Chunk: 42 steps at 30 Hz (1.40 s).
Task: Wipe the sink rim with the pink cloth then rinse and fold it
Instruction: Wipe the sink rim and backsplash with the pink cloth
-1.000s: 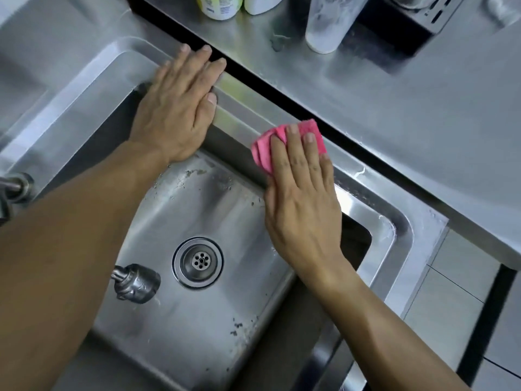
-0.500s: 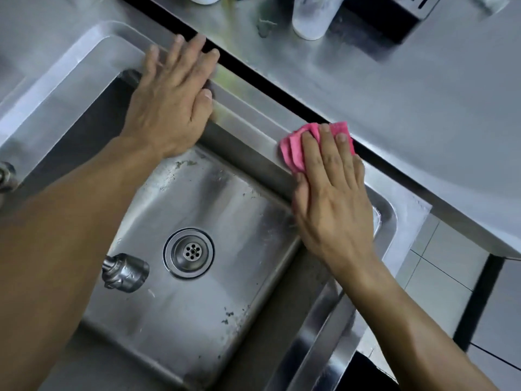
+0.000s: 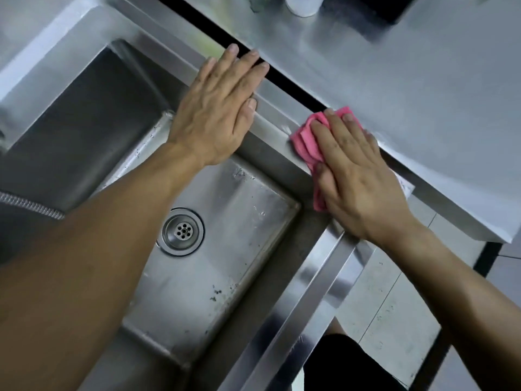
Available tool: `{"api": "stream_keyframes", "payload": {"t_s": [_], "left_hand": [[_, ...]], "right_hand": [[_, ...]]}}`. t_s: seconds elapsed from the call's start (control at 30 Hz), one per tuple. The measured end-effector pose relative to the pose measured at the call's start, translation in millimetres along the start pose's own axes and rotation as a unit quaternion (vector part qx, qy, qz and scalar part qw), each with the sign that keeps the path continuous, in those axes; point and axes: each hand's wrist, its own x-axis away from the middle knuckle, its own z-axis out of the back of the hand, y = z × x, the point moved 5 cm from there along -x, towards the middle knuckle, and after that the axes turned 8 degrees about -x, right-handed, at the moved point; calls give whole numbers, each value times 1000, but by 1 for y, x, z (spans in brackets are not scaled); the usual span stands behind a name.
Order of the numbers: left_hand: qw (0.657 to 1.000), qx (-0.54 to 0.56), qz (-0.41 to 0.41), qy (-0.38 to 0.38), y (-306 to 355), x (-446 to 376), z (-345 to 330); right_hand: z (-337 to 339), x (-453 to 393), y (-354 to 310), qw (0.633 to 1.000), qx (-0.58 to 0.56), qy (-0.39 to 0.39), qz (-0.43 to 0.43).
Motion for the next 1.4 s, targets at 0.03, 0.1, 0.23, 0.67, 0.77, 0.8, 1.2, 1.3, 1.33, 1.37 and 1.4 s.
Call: {"api": "stream_keyframes", "payload": {"t_s": [0.03, 0.1, 0.23, 0.67, 0.77, 0.8, 1.2, 1.3, 1.33, 1.37, 1.4], "left_hand": [[1000, -2, 7, 2, 2, 2, 0], [1000, -2, 2, 5, 10, 9, 0], [1000, 6, -30, -1, 30, 25, -4], [999, -2, -23, -35, 75, 25, -5], [999, 5, -8, -36, 81, 25, -2], [999, 6, -3, -38, 85, 26, -1], [999, 7, 26, -24, 105, 28, 3], [1000, 9, 7, -3, 113, 12, 9], [1000, 6, -1, -3, 116, 8, 8], [1000, -1, -6, -3, 117, 6, 5], [1000, -8, -7, 0, 118, 5, 2]], "right_hand": [[-2, -9, -3, 1000, 14, 4, 14], [-5, -28, -8, 999, 28, 2, 47], [0, -18, 6, 994, -7, -52, 91], [20, 12, 39, 982, -22, -124, 140], [27, 68, 47, 977, -50, -130, 164], [30, 76, 52, 972, -53, -135, 184], [21, 91, 43, 975, -24, -95, 201], [25, 66, 55, 977, -13, -73, 198], [26, 57, 54, 983, -21, -54, 173], [26, 51, 49, 989, -32, -34, 142], [25, 52, 43, 993, -44, -16, 110]]}}
